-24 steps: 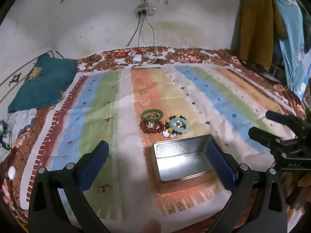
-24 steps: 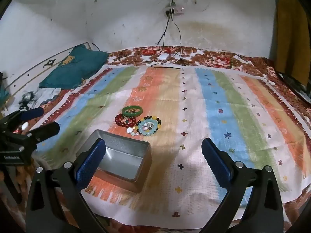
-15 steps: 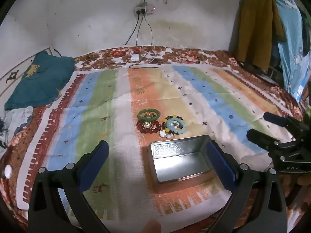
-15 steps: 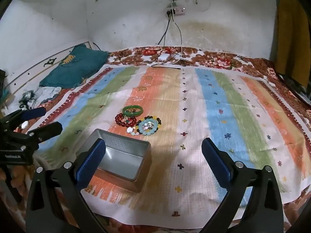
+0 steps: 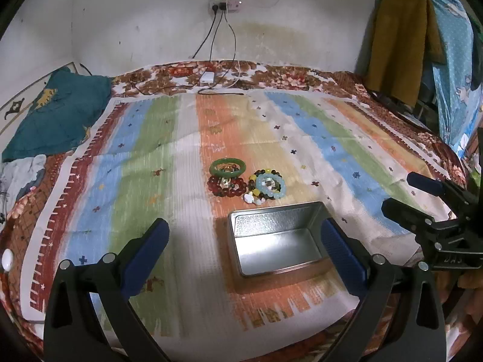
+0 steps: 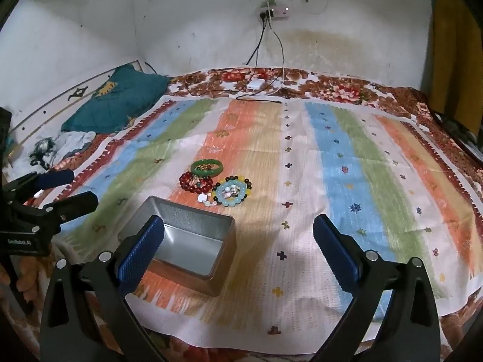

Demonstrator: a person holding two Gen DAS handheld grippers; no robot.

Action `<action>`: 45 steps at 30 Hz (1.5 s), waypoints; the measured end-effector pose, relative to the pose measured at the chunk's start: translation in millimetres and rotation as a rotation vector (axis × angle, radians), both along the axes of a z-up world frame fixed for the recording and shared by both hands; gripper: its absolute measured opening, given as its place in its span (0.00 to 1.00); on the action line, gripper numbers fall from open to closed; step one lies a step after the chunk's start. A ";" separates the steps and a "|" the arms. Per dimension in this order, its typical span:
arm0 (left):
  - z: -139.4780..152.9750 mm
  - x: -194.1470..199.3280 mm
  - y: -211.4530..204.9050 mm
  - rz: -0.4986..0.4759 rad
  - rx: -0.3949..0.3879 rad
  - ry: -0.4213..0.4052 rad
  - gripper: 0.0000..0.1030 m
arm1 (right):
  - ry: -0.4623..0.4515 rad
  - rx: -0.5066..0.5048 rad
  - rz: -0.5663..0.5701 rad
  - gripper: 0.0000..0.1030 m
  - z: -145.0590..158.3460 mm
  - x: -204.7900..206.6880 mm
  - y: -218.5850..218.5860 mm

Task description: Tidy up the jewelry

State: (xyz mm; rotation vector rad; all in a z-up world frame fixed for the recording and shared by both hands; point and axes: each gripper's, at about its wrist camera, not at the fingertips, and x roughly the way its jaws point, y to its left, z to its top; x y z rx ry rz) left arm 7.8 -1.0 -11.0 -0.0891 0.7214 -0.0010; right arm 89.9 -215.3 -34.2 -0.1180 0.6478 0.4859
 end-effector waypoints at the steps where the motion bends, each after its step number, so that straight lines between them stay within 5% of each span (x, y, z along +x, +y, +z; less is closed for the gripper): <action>1: -0.3 0.1 -0.6 0.001 0.001 0.000 0.95 | -0.001 -0.001 0.001 0.98 0.2 -0.4 -0.5; 45: -4.6 6.8 7.8 0.030 -0.024 0.052 0.95 | 0.061 -0.001 0.001 0.98 -9.3 5.8 3.4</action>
